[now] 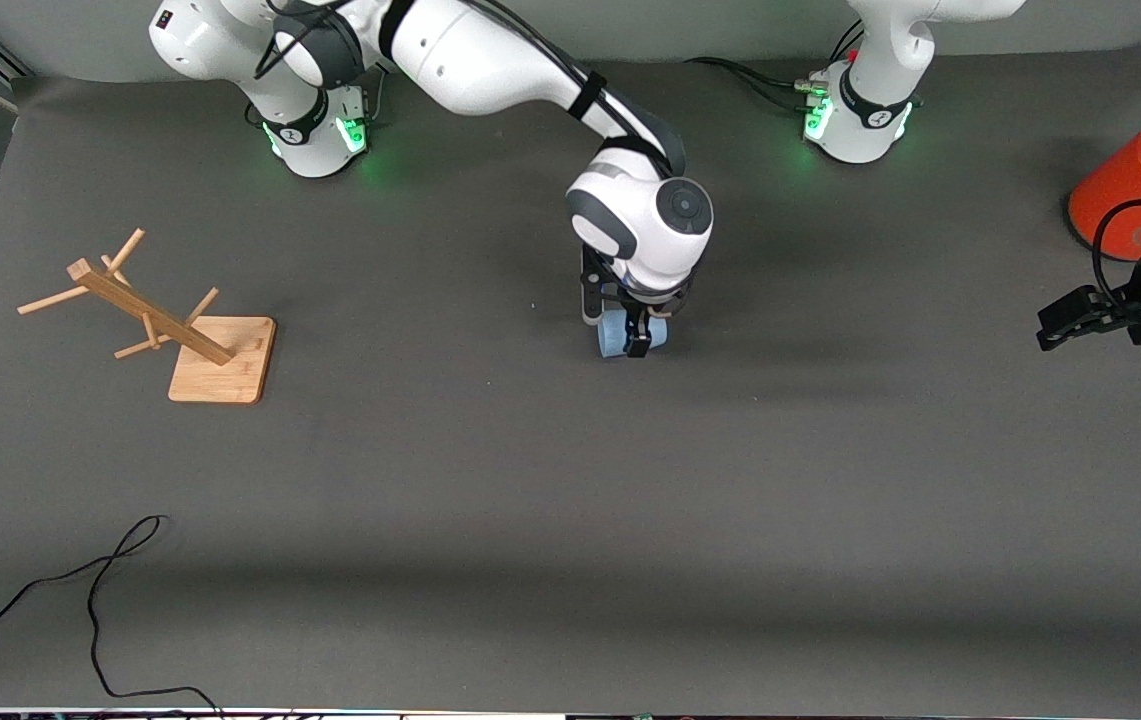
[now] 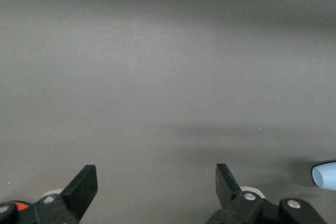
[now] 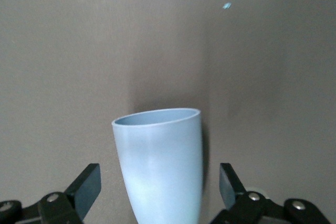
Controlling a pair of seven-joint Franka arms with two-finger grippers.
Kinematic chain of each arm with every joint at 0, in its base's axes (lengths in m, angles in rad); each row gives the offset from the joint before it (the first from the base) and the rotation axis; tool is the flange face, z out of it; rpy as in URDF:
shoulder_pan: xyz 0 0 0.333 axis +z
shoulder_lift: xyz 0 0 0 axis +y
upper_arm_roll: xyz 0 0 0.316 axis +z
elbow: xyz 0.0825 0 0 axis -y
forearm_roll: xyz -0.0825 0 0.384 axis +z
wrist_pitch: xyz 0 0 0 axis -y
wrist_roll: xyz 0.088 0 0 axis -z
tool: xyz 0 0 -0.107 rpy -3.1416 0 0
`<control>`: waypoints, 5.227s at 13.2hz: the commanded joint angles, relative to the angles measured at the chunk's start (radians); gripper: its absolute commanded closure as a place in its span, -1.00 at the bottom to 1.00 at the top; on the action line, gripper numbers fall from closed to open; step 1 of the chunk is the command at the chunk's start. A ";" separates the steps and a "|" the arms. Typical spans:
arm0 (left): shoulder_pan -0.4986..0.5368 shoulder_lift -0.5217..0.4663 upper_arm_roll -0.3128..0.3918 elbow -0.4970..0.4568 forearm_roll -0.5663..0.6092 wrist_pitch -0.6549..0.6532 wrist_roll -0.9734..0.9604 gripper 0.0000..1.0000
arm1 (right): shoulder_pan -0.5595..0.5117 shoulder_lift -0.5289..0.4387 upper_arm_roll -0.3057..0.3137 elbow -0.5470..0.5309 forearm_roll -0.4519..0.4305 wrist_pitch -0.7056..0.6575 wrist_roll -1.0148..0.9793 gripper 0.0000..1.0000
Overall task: Rotate and upright cup with both arms
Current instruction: 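Carry the cup to mid-table and set it down on its side, then retract the right gripper while the left gripper reaches the lying cup, then grasp the cup's rim with the left gripper, then rotate the cup upright with the left gripper and lower it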
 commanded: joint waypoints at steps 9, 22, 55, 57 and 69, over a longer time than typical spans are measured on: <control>-0.027 0.042 -0.040 0.041 -0.009 -0.015 -0.015 -1.00 | -0.226 -0.440 -0.008 -0.047 -0.009 -0.499 -0.730 -1.00; -0.422 0.578 -0.271 0.455 0.238 -0.003 -0.806 -1.00 | -0.788 -0.885 -0.019 -0.445 -0.018 -0.364 -1.985 -1.00; -0.664 0.653 -0.190 0.360 0.332 -0.069 -0.527 1.00 | -1.057 -0.914 0.113 -0.508 -0.021 -0.221 -2.541 -1.00; -0.577 0.547 -0.192 0.351 0.240 -0.062 -0.538 1.00 | -1.058 -0.914 0.113 -0.508 -0.021 -0.221 -2.541 -1.00; -0.341 0.174 -0.198 -0.131 -0.076 0.331 -0.566 1.00 | -1.061 -0.916 0.113 -0.511 -0.038 -0.224 -2.564 -1.00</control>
